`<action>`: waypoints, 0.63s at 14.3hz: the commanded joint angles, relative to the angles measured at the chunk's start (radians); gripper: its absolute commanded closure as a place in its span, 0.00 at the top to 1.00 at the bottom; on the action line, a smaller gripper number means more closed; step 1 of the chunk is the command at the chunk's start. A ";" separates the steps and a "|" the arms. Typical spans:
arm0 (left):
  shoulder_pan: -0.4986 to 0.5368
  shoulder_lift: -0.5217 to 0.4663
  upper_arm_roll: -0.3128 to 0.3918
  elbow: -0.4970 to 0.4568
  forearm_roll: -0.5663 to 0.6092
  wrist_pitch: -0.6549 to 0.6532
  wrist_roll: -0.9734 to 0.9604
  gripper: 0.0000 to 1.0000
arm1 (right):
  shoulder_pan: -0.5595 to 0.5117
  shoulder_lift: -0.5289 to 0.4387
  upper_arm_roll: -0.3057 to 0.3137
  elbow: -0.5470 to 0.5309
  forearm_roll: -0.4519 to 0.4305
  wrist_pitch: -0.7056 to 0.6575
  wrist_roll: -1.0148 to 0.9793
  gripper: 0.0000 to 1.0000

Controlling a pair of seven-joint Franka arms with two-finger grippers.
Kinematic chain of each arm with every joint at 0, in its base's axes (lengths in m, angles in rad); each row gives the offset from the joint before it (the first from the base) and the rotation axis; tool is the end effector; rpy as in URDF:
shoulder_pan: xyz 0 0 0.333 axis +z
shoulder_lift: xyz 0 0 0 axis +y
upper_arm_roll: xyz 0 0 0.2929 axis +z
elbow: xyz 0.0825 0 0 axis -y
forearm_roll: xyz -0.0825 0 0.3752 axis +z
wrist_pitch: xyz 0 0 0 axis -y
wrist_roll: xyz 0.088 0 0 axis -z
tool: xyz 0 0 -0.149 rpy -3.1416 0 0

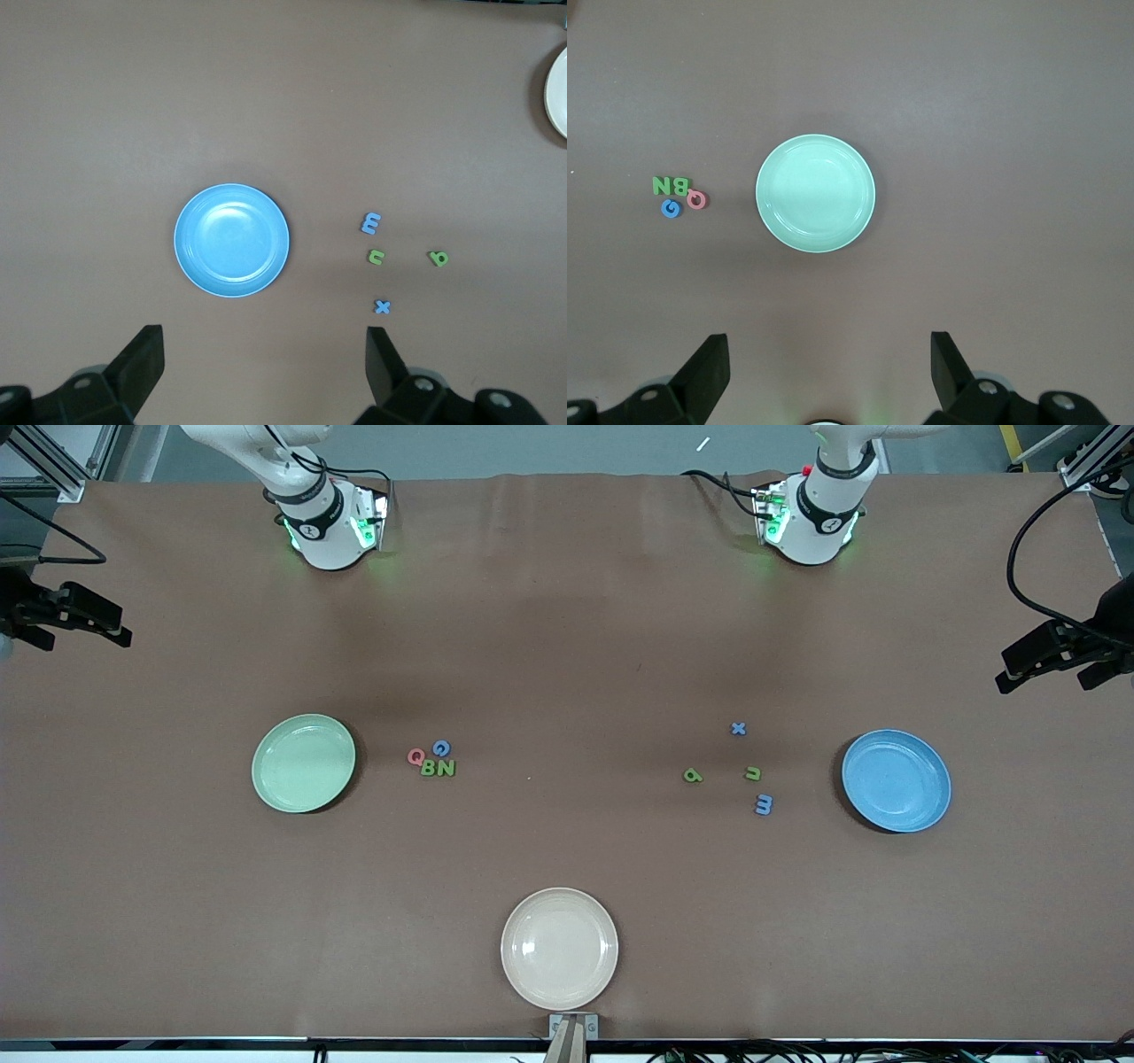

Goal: Sort upper and lower case letters into plates
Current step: 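Move the left gripper toward the green b while the right gripper reaches letters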

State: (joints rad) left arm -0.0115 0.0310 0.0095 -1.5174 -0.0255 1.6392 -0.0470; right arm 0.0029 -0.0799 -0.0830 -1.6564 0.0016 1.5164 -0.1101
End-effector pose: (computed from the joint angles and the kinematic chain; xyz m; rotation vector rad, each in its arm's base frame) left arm 0.5659 -0.0048 0.5737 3.1102 0.0709 0.1403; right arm 0.5117 -0.0422 0.5577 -3.1260 -0.0477 0.0928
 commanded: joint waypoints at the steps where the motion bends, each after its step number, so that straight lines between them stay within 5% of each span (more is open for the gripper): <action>1: -0.004 -0.010 0.001 0.000 0.001 -0.013 -0.002 1.00 | -0.001 -0.041 0.003 -0.039 0.012 0.015 0.018 1.00; 9: -0.022 0.004 -0.020 -0.003 -0.002 -0.077 -0.017 1.00 | 0.000 -0.038 0.005 -0.036 0.006 0.013 0.018 1.00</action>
State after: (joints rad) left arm -0.0172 0.0315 0.0039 -1.5208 -0.0265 1.5958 -0.0471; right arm 0.0029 -0.0845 -0.0824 -1.6573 0.0017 1.5165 -0.1088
